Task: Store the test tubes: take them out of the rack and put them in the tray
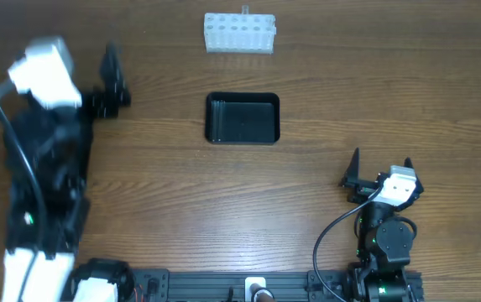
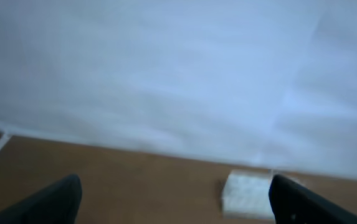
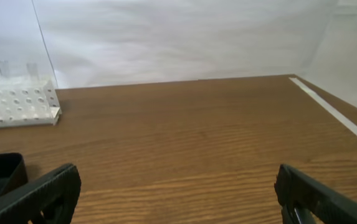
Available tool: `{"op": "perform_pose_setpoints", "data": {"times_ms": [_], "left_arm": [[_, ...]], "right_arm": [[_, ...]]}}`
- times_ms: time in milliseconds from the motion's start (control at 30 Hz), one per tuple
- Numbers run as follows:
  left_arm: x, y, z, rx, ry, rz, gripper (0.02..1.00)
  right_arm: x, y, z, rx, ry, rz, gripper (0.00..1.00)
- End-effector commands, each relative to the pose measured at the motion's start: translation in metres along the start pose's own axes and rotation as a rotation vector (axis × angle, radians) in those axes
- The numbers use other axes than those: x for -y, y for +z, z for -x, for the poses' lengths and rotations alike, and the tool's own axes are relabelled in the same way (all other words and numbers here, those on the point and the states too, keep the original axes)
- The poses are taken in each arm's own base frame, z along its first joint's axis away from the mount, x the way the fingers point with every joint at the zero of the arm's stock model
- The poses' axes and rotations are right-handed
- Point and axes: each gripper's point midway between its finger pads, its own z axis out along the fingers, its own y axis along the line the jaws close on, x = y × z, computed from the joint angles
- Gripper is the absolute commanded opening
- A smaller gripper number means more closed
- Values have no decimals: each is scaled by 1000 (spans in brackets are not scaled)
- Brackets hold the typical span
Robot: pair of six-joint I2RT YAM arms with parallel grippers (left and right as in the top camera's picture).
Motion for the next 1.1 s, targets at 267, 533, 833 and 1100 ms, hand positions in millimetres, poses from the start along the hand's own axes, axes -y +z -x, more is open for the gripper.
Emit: {"op": "perform_pose_setpoints", "data": {"times_ms": [267,533,833,1100], "left_arm": [[-4,-58,-102,137,56,-132,998],[-11,-65,-152,147,55,-133,998],[-16,-64,-198,19,64,-126,1000],[-17,-63,-206,-14,65,-123,1000]], "right_arm": [[1,0,-1,3,5,-6,991],[1,0,-1,4,5,-6,993],[1,0,-1,3,5,-6,991],[1,0,-1,4,5,-6,991]]}}
